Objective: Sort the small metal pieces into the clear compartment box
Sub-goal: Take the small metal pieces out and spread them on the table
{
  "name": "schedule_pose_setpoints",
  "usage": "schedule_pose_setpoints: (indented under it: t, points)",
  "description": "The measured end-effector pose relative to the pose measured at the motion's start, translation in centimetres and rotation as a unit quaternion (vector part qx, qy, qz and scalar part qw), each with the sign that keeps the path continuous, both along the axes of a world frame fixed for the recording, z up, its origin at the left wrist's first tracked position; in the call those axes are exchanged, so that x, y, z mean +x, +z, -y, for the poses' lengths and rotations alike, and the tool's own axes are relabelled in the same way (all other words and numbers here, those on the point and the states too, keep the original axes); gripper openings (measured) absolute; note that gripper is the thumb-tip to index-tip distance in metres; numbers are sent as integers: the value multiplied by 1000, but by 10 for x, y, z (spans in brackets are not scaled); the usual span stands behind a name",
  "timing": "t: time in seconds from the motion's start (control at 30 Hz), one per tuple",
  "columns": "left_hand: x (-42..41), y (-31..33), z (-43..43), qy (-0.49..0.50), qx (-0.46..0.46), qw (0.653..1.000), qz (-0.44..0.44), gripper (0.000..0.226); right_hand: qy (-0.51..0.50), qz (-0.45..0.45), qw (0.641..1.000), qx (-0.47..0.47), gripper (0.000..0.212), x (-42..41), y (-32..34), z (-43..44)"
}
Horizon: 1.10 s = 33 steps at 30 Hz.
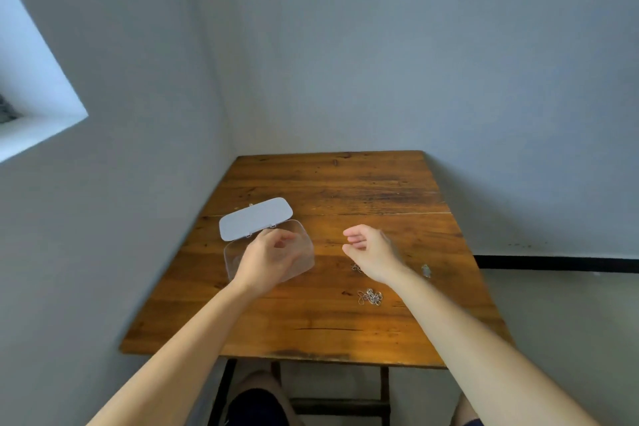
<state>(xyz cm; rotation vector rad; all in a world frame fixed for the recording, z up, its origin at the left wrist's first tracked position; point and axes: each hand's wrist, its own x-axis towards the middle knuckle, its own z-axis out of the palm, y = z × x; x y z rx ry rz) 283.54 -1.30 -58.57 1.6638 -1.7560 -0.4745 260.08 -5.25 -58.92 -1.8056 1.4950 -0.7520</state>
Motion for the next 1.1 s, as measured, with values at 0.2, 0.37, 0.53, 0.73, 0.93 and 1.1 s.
schedule_pose_setpoints:
  t: [0.2, 0.37, 0.53, 0.73, 0.93, 1.1]
  points:
    - [73, -15, -21, 107, 7, 994, 8, 28, 109, -36, 993, -31, 33, 71, -3, -15]
    - [102, -41, -33, 143, 51, 988, -10, 42, 191, -97, 976, -35, 42, 108, -6, -24]
    - [114, -68, -29, 119, 89, 988, -32, 55, 221, -166, 959, -62, 54, 131, -11, -21]
    - [111, -85, -27, 157, 55, 986, -25, 56, 287, -216, 933, -40, 64, 153, -14, -5]
    - [111, -93, -28, 170, 28, 985, -16, 56, 347, -304, 884, -70, 66, 173, -25, 7]
    - [112, -96, -26, 171, 25, 985, -26, 60, 360, -319, 875, -59, 60, 176, -32, 12]
